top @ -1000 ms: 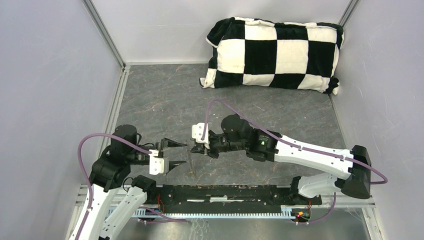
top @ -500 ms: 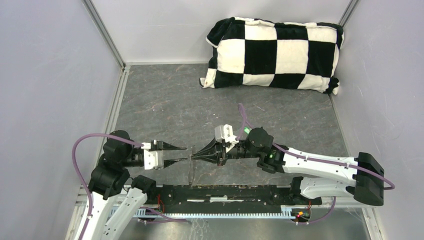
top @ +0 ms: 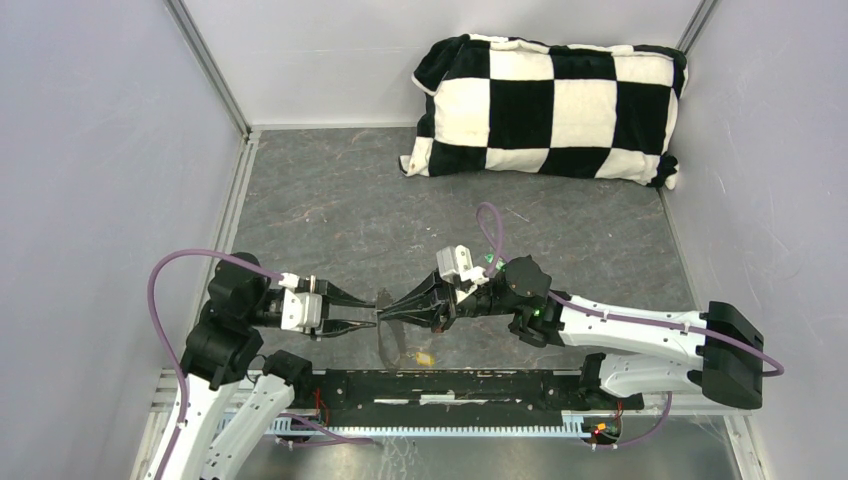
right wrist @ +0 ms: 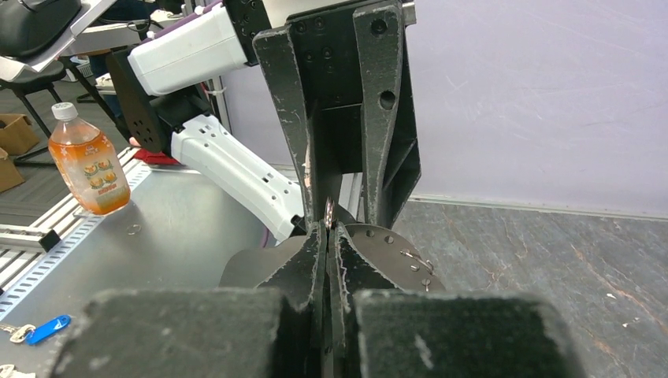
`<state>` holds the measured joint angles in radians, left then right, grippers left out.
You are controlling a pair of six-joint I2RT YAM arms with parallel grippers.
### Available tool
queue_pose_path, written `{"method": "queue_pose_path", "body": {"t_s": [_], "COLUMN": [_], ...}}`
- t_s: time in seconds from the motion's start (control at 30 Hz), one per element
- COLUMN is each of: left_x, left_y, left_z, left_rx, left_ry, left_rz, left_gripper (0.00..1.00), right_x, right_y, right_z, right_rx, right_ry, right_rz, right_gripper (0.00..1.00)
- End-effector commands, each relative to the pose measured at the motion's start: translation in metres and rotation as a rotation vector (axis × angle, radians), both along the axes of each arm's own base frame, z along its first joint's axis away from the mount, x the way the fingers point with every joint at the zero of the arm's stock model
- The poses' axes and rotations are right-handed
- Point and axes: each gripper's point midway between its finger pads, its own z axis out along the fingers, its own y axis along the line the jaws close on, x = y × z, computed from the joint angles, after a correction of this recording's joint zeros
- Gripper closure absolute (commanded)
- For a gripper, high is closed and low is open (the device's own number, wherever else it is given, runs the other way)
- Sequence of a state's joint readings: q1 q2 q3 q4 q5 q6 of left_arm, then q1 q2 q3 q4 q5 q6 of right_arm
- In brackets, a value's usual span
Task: Put the keys on the keyring
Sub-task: Adjust the key on the keyring.
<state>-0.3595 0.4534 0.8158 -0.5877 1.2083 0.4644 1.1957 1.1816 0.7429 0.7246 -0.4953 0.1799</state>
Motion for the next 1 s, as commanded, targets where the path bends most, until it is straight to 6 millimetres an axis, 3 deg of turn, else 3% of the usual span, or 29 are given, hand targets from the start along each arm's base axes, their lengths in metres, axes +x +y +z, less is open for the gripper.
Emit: {"method": "queue_pose_path", "body": {"t_s": [0.0,0.33,0.77,0.8,0.87,0.97], "left_x": [-0.01,-0.003,-0.003,-0.003,-0.005,-0.009], "left_y": [-0.001,0.0,0.002,0.002,0.003,0.003], "left_z": [0.019,0.02,0.018,0.017,0.018,0.016], "left_rx": [-0.029,-0.027,-0.03,-0.029,-0.032,-0.032], "left_ry": [0.009,-0.034,-0.101,-0.099,-0.094,-0.091], "left_rz": [-0.048,-0.013,0.009,0.011,0.009,0.001], "left_gripper": [0.61,0.65,0.88,0.85,0.65,0.61], "right_x": [-0.004,-0.01,-0.009,-0.008,-0.003,0.001], "right_y": [-0.003,0.003,0.01,0.012,0.013,0.009], "right_z": [0.022,0.01,0.003,0.0,-0.003,0.0], "right_rx": [0.08,0.029,-0.022,-0.038,-0.056,-0.042], "right_ry": [-0.024,-0.03,-0.024,-0.021,-0.018,-0.026], "right_rz": [0.02,0.072,0.086,0.08,0.056,0.021], "right_gripper": [1.0,1.0,1.0,1.0,1.0,1.0]}}
